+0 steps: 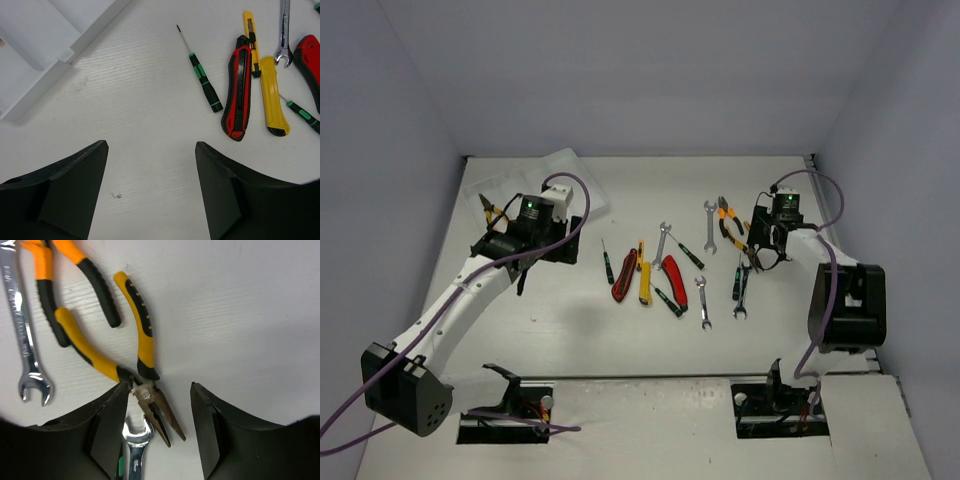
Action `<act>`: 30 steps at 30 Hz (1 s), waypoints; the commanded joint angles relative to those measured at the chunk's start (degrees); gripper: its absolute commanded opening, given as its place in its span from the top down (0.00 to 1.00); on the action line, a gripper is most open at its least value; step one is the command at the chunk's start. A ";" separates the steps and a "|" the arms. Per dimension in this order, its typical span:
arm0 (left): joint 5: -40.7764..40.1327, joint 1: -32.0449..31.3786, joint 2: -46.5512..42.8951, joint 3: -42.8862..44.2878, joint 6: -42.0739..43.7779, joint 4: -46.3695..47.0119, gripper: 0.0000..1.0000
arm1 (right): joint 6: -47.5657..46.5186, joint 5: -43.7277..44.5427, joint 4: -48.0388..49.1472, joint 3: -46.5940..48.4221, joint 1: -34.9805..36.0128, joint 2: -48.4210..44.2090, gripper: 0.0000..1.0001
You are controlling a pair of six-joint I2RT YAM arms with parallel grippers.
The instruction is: Sort the tools into containers
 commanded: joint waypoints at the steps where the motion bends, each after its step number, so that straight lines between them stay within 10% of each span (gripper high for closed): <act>1: 0.30 0.37 -0.17 0.62 -0.99 2.80 0.33 | -2.19 -0.90 2.52 -0.27 0.07 -8.78 0.49; 30: -0.84 0.37 -1.49 0.32 -0.41 2.63 0.33 | -4.09 1.27 1.89 -3.76 3.41 -0.54 0.53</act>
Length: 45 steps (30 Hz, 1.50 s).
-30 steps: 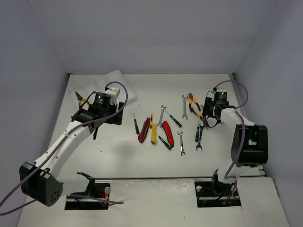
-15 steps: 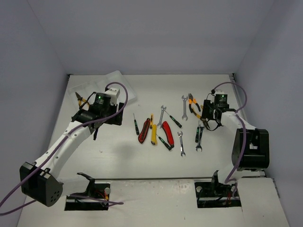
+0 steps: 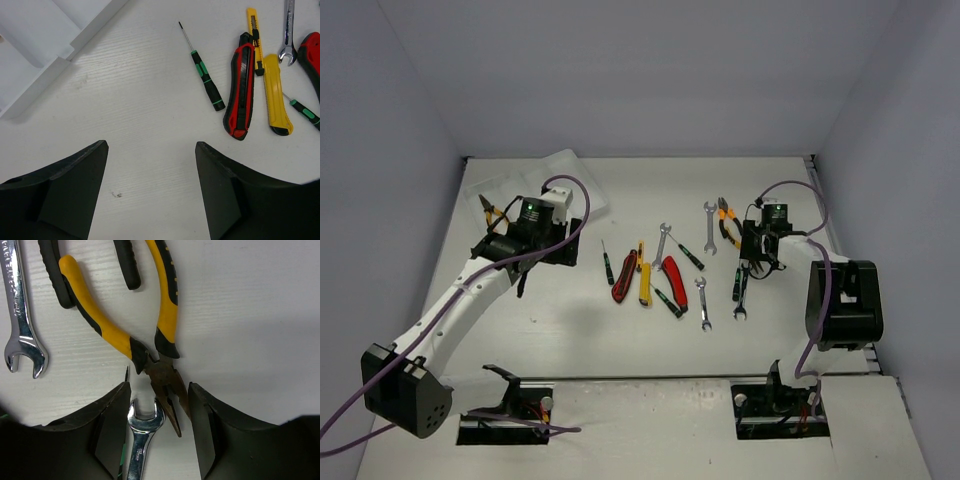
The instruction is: Sort the tools into containers
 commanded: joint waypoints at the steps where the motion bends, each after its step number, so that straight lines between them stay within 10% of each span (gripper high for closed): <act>1: -0.54 0.33 -1.32 0.97 -0.28 2.36 0.33 | -0.64 2.39 1.01 0.49 0.88 0.41 0.53; 20: -1.20 0.33 -1.23 0.84 0.21 2.23 0.33 | -0.69 3.66 -0.44 2.56 1.54 3.88 0.65; 27: -1.37 0.33 -1.04 0.84 0.31 2.23 0.33 | -1.50 3.97 -0.73 3.29 1.82 4.58 1.00; 45: -0.84 0.28 -1.84 0.75 0.30 2.81 0.33 | -4.65 9.32 -0.61 5.84 10.99 -11.10 1.00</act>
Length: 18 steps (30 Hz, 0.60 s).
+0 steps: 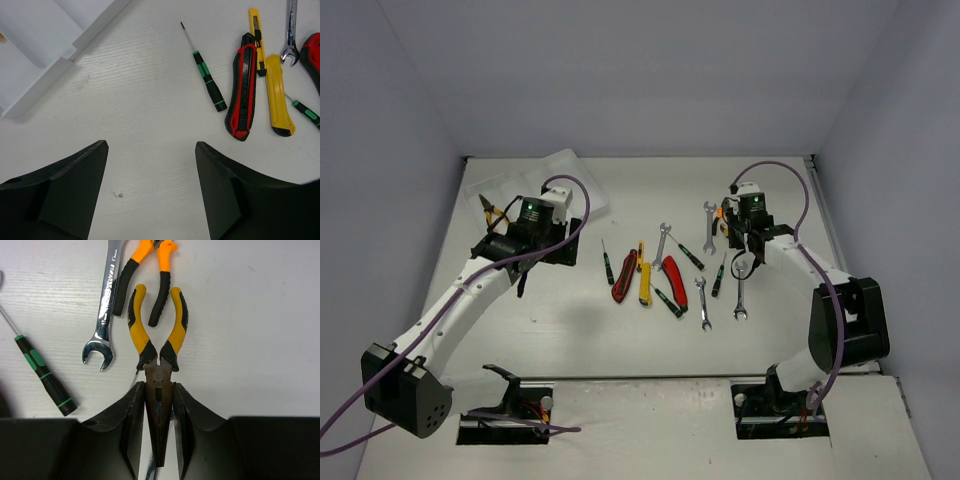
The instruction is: Sort the tools into containers
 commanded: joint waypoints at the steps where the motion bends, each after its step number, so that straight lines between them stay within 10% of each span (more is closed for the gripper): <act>1: -0.32 0.26 -1.84 0.98 0.14 2.86 0.33 | -0.92 -0.68 2.20 2.38 -0.19 -5.25 1.00; 18: 0.45 0.24 -1.48 0.89 -0.53 3.07 0.33 | 8.59 -1.03 5.98 -7.60 8.70 -8.35 1.00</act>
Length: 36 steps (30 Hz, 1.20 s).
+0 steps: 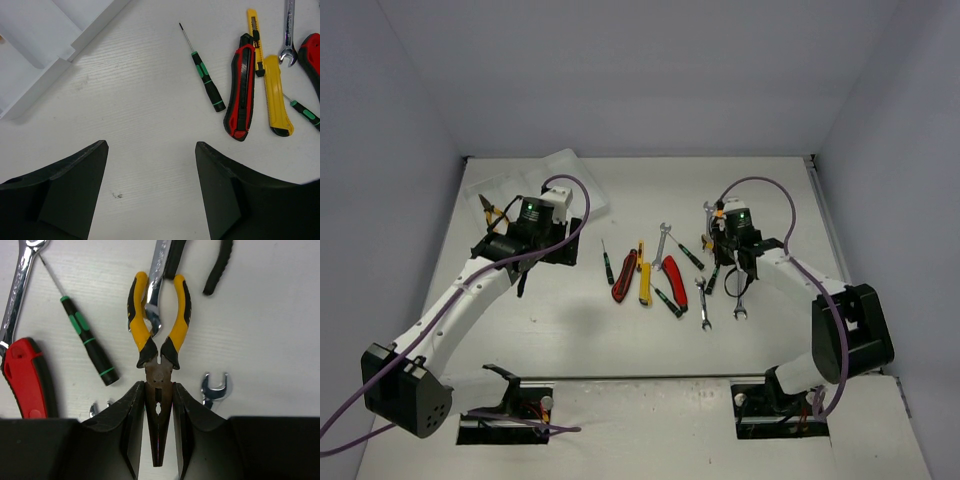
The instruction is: Sort the tools into containers
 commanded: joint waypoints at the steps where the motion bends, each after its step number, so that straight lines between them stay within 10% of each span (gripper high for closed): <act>1: 0.17 0.24 -1.58 0.90 -0.54 2.98 0.33 | 4.14 3.10 6.09 -3.17 4.46 -5.29 1.00; 26: 1.77 0.16 -0.89 0.65 -0.72 3.27 0.33 | 16.59 8.34 8.35 -7.39 18.11 2.38 0.98; 36: 1.75 0.23 -0.52 0.64 -0.54 3.17 0.33 | 13.99 8.25 8.36 -3.16 18.12 5.25 0.66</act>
